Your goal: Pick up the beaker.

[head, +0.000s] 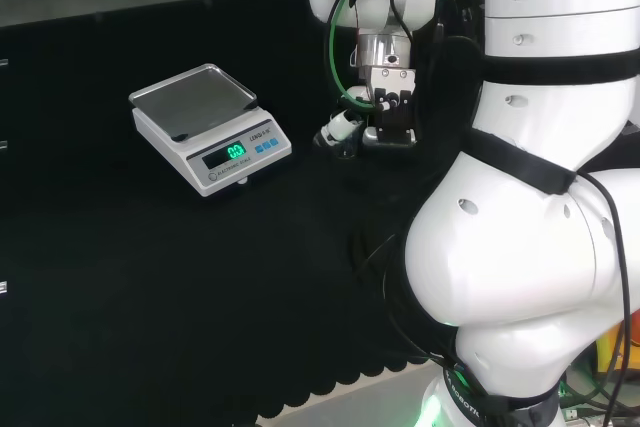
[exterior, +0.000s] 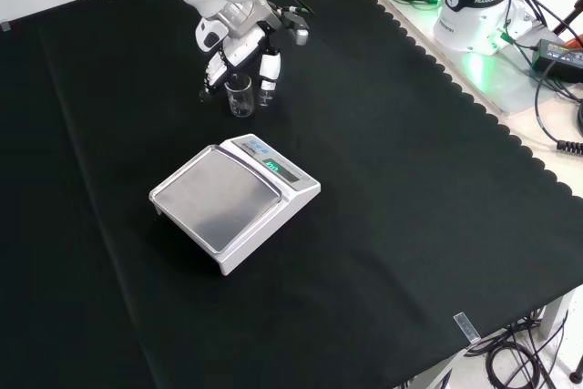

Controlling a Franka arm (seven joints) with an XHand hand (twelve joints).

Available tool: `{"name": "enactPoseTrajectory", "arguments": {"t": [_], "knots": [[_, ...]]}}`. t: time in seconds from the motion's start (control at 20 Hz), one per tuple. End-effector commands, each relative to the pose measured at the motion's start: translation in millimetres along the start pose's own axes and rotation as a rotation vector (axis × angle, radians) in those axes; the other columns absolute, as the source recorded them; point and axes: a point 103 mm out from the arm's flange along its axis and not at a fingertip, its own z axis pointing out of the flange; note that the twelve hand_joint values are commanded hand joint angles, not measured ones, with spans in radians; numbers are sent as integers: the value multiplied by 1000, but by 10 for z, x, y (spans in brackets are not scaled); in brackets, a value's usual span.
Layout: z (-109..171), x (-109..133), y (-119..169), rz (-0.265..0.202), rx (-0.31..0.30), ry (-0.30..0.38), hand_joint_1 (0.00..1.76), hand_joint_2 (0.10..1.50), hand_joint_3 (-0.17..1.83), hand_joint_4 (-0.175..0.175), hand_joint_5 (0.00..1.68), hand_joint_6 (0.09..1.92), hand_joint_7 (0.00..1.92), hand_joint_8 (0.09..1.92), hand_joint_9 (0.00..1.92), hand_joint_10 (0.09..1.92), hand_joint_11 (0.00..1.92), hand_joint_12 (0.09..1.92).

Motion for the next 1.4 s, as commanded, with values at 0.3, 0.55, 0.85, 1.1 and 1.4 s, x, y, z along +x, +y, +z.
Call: {"name": "enactPoseTrajectory", "arguments": {"t": [0.3,0.55,0.85,1.1,1.4], "knots": [[-155,144,-3,0,-158,-11,1025,1104,-174,-175,723,187,769,771,1106,597,1128,994],[-244,249,0,-23,-167,-18,1135,1091,-175,-175,841,478,1031,755,1345,648,1435,817],[-480,427,-78,-39,-152,-60,1163,1070,-175,-175,878,571,1111,767,1405,697,1519,800],[-684,647,-218,-41,-144,-110,1162,1064,-175,-175,883,581,1121,770,1433,701,1532,802],[-911,870,-521,-25,-157,-83,1148,1063,-175,-175,865,595,1121,769,1456,673,1532,807]]}}
